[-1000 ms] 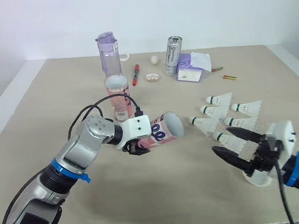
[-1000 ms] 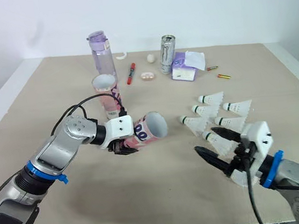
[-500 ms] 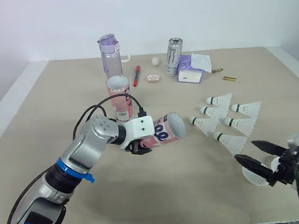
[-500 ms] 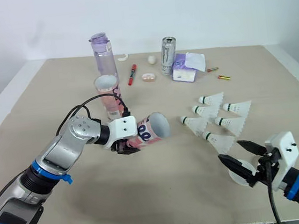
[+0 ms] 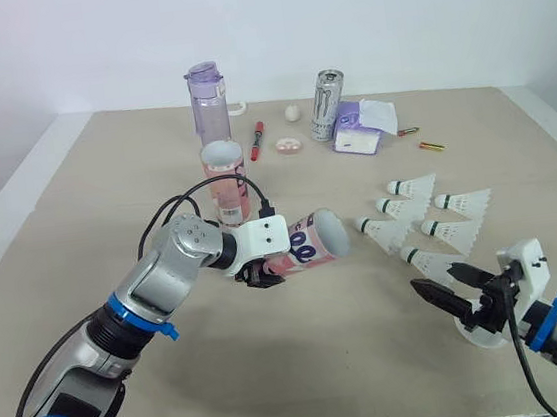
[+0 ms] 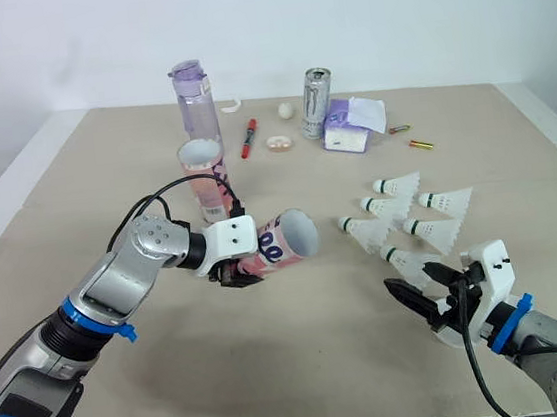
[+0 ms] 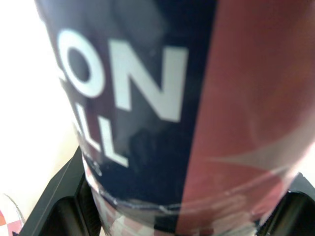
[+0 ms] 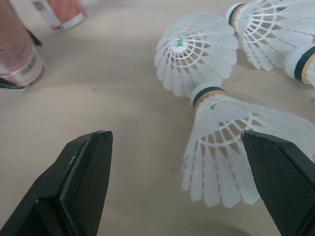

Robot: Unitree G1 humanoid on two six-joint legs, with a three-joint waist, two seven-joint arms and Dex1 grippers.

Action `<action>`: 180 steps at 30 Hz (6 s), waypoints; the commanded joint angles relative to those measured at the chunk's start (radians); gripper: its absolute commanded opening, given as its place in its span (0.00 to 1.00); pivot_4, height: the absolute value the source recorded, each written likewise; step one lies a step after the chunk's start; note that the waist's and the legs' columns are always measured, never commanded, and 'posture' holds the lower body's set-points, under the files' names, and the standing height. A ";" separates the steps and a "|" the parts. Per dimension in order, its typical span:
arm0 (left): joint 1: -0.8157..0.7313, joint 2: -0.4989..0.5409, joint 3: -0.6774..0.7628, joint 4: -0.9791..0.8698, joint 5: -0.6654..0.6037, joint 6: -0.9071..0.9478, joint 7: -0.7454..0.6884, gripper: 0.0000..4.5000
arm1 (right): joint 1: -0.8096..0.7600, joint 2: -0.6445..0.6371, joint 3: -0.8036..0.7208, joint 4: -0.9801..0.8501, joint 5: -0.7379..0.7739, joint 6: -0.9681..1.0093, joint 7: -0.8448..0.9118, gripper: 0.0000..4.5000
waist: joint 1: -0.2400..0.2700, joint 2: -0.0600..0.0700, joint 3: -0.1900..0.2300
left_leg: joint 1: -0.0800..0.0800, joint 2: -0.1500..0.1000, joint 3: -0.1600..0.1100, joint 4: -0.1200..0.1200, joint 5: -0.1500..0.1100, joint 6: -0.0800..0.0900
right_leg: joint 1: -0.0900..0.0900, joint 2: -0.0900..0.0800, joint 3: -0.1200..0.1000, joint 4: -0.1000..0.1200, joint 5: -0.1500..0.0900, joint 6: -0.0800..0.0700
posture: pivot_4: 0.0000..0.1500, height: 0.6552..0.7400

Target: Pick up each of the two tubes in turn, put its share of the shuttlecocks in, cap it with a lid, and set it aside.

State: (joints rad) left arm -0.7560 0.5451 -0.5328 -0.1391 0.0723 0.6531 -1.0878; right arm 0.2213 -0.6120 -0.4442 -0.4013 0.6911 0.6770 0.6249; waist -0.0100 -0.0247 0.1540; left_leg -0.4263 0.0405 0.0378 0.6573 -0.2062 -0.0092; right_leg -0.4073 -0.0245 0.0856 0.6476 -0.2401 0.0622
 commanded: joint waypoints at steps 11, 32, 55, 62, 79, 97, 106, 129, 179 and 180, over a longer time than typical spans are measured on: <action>0.013 -0.006 -0.008 -0.001 0.007 -0.012 0.016 0.70 | -0.034 0.045 0.036 -0.107 -0.047 0.078 -0.223 0.91 | 0.002 0.001 0.000 | -0.001 -0.003 -0.002 0.000 0.001 0.001 | 0.000 -0.001 0.001 0.000 -0.001 0.001 | 1.00 1.00; 0.014 -0.014 0.000 0.034 0.016 -0.040 0.024 0.70 | -0.059 0.020 0.022 -0.118 -0.073 0.075 -0.230 0.01 | 0.002 0.001 0.000 | -0.002 -0.006 -0.006 0.000 0.002 0.003 | 0.001 -0.001 0.001 0.000 -0.001 0.001 | 1.00 1.00; -0.035 -0.063 0.031 0.129 -0.017 -0.045 -0.011 0.70 | -0.624 -0.432 0.378 -0.215 -0.229 -0.261 0.275 0.01 | -0.006 0.000 0.001 | -0.008 -0.014 -0.009 -0.001 0.005 0.009 | -0.001 -0.004 0.005 -0.001 -0.002 0.006 | 1.00 1.00; -0.026 -0.053 0.037 0.113 -0.017 -0.030 -0.006 0.70 | -0.701 -0.400 0.492 -0.136 -0.346 -0.344 0.336 0.01 | -0.007 0.000 0.001 | -0.009 -0.014 -0.010 -0.001 0.005 0.009 | -0.001 -0.004 0.003 -0.001 -0.002 0.006 | 1.00 1.00; -0.022 -0.052 0.034 0.116 -0.016 -0.027 0.004 0.70 | -0.656 -0.280 0.232 -0.164 -0.032 -0.084 0.269 0.94 | -0.007 0.000 0.001 | -0.009 -0.013 -0.012 -0.001 0.005 0.009 | 0.000 -0.003 0.002 0.000 0.000 0.002 | 1.00 1.00; -0.025 -0.057 0.022 0.132 -0.005 -0.047 0.004 0.70 | -0.152 0.160 0.153 -0.320 -0.197 0.070 -0.386 0.98 | -0.009 0.003 0.000 | -0.007 -0.012 -0.013 -0.001 0.008 0.011 | 0.000 -0.002 0.001 0.002 0.001 0.003 | 1.00 1.00; -0.013 -0.055 0.023 0.118 -0.003 -0.038 0.007 0.70 | -0.187 0.170 0.192 -0.171 -0.208 0.021 -0.330 0.98 | -0.009 0.003 0.000 | -0.007 -0.012 -0.011 -0.001 0.008 0.011 | 0.000 -0.002 0.002 0.001 0.001 0.004 | 1.00 1.00; 0.003 -0.040 0.033 0.102 0.002 -0.020 0.031 0.70 | -0.340 0.224 0.291 0.016 -0.307 0.000 -0.363 0.76 | -0.011 0.003 0.000 | -0.007 -0.012 -0.011 -0.001 0.008 0.011 | 0.000 -0.001 0.003 0.001 0.001 0.003 | 1.00 1.00; 0.004 -0.047 0.032 0.117 0.006 -0.036 0.029 0.70 | -0.635 -0.275 0.440 0.025 -0.445 -0.710 0.456 0.01 | -0.009 0.002 0.001 | -0.005 -0.012 -0.010 -0.001 0.008 0.011 | 0.002 -0.002 0.004 -0.001 0.001 0.004 | 1.00 1.00; 0.005 -0.047 0.032 0.115 0.006 -0.034 0.030 0.70 | -0.640 -0.275 0.448 0.028 -0.448 -0.717 0.461 0.01 | -0.009 0.002 0.001 | -0.005 -0.012 -0.010 -0.001 0.008 0.011 | 0.002 -0.002 0.004 -0.001 0.001 0.004 | 1.00 1.00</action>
State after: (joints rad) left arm -0.7681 0.4914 -0.4895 -0.0244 0.0615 0.6002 -1.0703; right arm -0.3933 -0.8857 0.0122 -0.3655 0.2471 -0.0148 1.0799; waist -0.0193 -0.0226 0.1553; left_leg -0.4312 0.0281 0.0284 0.6560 -0.1982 0.0017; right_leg -0.4056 -0.0263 0.0898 0.6471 -0.2392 0.0659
